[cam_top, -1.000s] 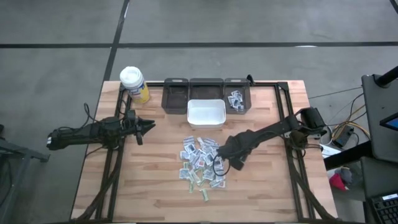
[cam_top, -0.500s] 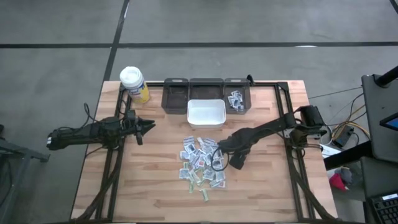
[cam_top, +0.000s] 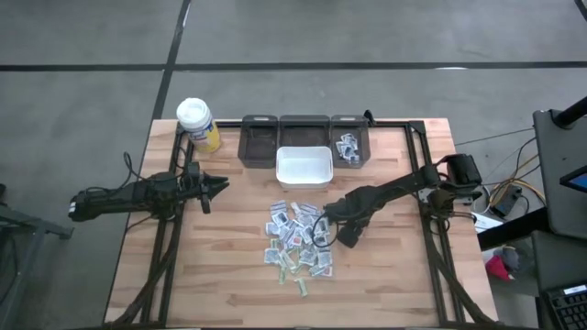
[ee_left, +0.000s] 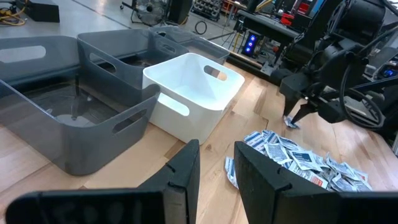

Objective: Pick & Place First Aid Supplies
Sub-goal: Put the blue alcohol pad into the right black bin

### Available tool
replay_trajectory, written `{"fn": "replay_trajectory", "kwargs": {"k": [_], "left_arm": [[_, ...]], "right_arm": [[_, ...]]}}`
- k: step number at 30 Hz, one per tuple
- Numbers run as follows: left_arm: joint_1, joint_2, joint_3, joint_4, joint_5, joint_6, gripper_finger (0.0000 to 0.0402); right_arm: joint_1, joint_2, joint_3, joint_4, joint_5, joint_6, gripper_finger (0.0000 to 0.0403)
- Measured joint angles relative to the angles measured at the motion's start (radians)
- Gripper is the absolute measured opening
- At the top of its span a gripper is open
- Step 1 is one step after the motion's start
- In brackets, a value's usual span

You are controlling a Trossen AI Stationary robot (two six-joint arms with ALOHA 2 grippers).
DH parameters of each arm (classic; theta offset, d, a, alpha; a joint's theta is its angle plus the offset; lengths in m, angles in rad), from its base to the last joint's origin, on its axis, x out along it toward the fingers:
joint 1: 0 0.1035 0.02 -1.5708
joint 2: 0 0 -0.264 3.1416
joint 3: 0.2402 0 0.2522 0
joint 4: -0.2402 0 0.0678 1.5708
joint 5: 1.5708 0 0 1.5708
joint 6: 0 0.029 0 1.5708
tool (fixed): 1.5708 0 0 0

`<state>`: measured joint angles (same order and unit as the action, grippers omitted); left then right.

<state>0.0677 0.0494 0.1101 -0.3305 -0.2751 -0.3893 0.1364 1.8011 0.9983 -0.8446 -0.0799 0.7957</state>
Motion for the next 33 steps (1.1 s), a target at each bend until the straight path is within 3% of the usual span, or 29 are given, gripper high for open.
{"fn": "replay_trajectory", "kwargs": {"k": [10, 19, 24, 33], "left_arm": [[0.0, 0.0, 0.0, 0.0, 0.0, 0.0, 0.0094], [0.0, 0.0, 0.0, 0.0, 0.0, 0.0, 0.0094], [0.0, 0.0, 0.0, 0.0, 0.0, 0.0, 0.0094], [0.0, 0.0, 0.0, 0.0, 0.0, 0.0, 0.0094]], "right_arm": [[0.001, 0.01, 0.059, -0.076, 0.004, 0.015, 0.0022], [0.001, 0.006, 0.188, -0.28, 0.033, 0.016, 0.0009], [0.001, -0.012, 0.319, -0.429, 0.156, 0.017, 0.0009], [-0.043, -0.106, 0.485, -0.546, 0.549, 0.068, 0.0008]]}}
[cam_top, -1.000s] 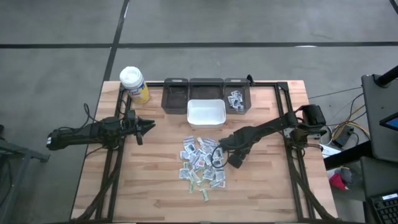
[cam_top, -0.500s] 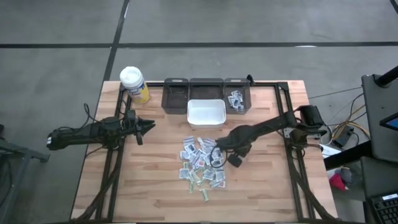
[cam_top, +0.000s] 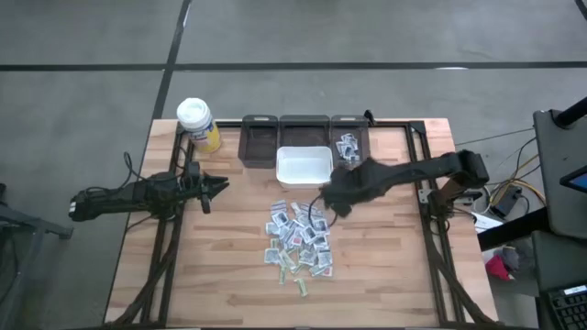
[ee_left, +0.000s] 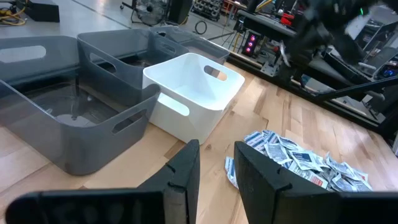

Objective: Pick & Place First Aid Supplies
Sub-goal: Put the blue alcohol pad into the right black bin

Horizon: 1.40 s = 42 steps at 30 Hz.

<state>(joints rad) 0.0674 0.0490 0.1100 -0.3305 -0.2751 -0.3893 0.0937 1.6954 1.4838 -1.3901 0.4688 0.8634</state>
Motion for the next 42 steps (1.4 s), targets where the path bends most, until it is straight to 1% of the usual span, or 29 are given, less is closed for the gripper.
{"fn": "replay_trajectory", "kwargs": {"k": [3, 9, 11, 16, 18, 21, 26, 30, 34, 39, 42], "left_arm": [[0.0, 0.0, 0.0, 0.0, 0.0, 0.0, 0.0094], [0.0, 0.0, 0.0, 0.0, 0.0, 0.0, 0.0094], [0.0, 0.0, 0.0, 0.0, 0.0, 0.0, 0.0094], [0.0, 0.0, 0.0, 0.0, 0.0, 0.0, 0.0094], [0.0, 0.0, 0.0, 0.0, 0.0, 0.0, 0.0094], [0.0, 0.0, 0.0, 0.0, 0.0, 0.0, 0.0094], [0.0, 0.0, 0.0, 0.0, 0.0, 0.0, 0.0094], [0.0, 0.0, 0.0, 0.0, 0.0, 0.0, 0.0094], [0.0, 0.0, 0.0, 0.0, 0.0, 0.0, 0.0094], [0.0, 0.0, 0.0, 0.0, 0.0, 0.0, 0.0094], [0.0, 0.0, 0.0, 0.0, 0.0, 0.0, 0.0094]], "right_arm": [[-0.072, -0.036, 0.012, 0.002, 0.061, 0.002, 0.0008], [-0.293, -0.06, 0.012, 0.074, 0.065, -0.001, 0.0008], [-0.37, -0.059, 0.012, 0.12, 0.02, -0.015, 0.0008], [-0.556, -0.058, -0.022, 0.305, -0.211, -0.125, 0.0008], [-0.62, -0.058, -0.038, 0.356, -0.288, -0.138, 0.0008], [-0.69, -0.058, -0.072, 0.398, -0.334, -0.127, 0.0008], [-0.754, -0.058, -0.137, 0.46, -0.352, -0.102, 0.0008], [-0.771, -0.058, -0.2, 0.529, -0.387, -0.09, 0.0008], [-0.773, -0.048, -0.251, 0.556, -0.391, -0.055, 0.0008], [-0.773, 0.007, -0.251, 0.543, -0.408, -0.073, 0.0008], [-0.773, 0.042, -0.222, 0.522, -0.418, -0.104, 0.0008]]}}
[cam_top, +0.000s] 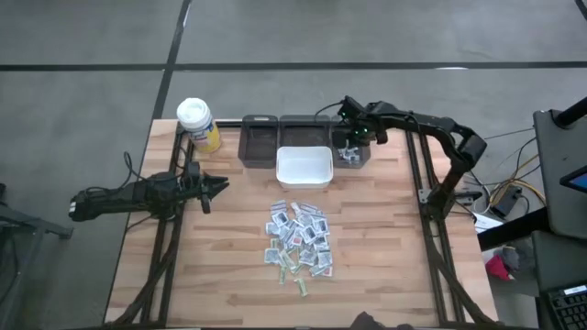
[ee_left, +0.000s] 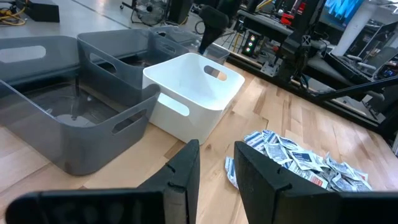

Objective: Pick & Place First Aid Supplies
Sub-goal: Put the blue alcohol pad into the right black bin

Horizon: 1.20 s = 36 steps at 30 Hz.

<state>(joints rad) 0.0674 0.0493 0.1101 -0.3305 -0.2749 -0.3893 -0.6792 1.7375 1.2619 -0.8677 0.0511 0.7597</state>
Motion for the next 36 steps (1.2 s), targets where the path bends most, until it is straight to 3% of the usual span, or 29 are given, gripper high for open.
{"fn": "replay_trajectory", "kwargs": {"k": [11, 22, 27, 36], "left_arm": [[0.0, 0.0, 0.0, 0.0, 0.0, 0.0, 0.0094], [0.0, 0.0, 0.0, 0.0, 0.0, 0.0, 0.0094], [0.0, 0.0, 0.0, 0.0, 0.0, 0.0, 0.0094], [0.0, 0.0, 0.0, 0.0, 0.0, 0.0, 0.0094]], "right_arm": [[-0.007, 0.054, 0.06, -0.046, 0.001, -0.083, 0.0028], [-0.006, 0.049, 0.06, -0.049, 0.019, -0.058, 0.0154], [0.014, 0.017, 0.122, -0.186, -0.03, -0.062, 0.02], [0.137, -0.016, 0.191, -0.332, -0.033, -0.058, 0.0198]]}}
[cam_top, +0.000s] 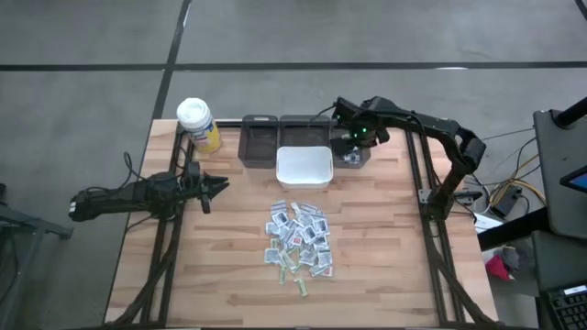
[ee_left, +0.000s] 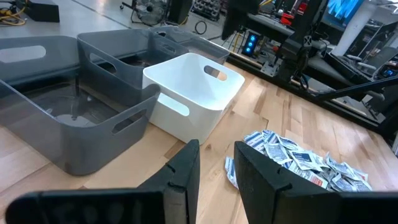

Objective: Pick & Place First Aid Supplies
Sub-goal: Put the blue alcohol pad into the right black bin

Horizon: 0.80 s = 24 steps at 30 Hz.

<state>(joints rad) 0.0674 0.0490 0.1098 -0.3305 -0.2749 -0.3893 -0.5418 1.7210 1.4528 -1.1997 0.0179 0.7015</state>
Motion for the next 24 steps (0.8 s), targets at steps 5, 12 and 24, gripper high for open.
{"fn": "replay_trajectory", "kwargs": {"k": [5, 12, 24], "left_arm": [[0.0, 0.0, 0.0, 0.0, 0.0, 0.0, 0.0094], [0.0, 0.0, 0.0, 0.0, 0.0, 0.0, 0.0094], [0.0, 0.0, 0.0, 0.0, 0.0, 0.0, 0.0094]], "right_arm": [[0.129, 0.0, 0.0, -0.032, -0.054, 0.065, 0.0185], [0.345, 0.0, 0.0, -0.027, -0.064, 0.173, 0.017], [0.589, 0.039, -0.018, 0.089, -0.037, 0.456, 0.0164]]}}
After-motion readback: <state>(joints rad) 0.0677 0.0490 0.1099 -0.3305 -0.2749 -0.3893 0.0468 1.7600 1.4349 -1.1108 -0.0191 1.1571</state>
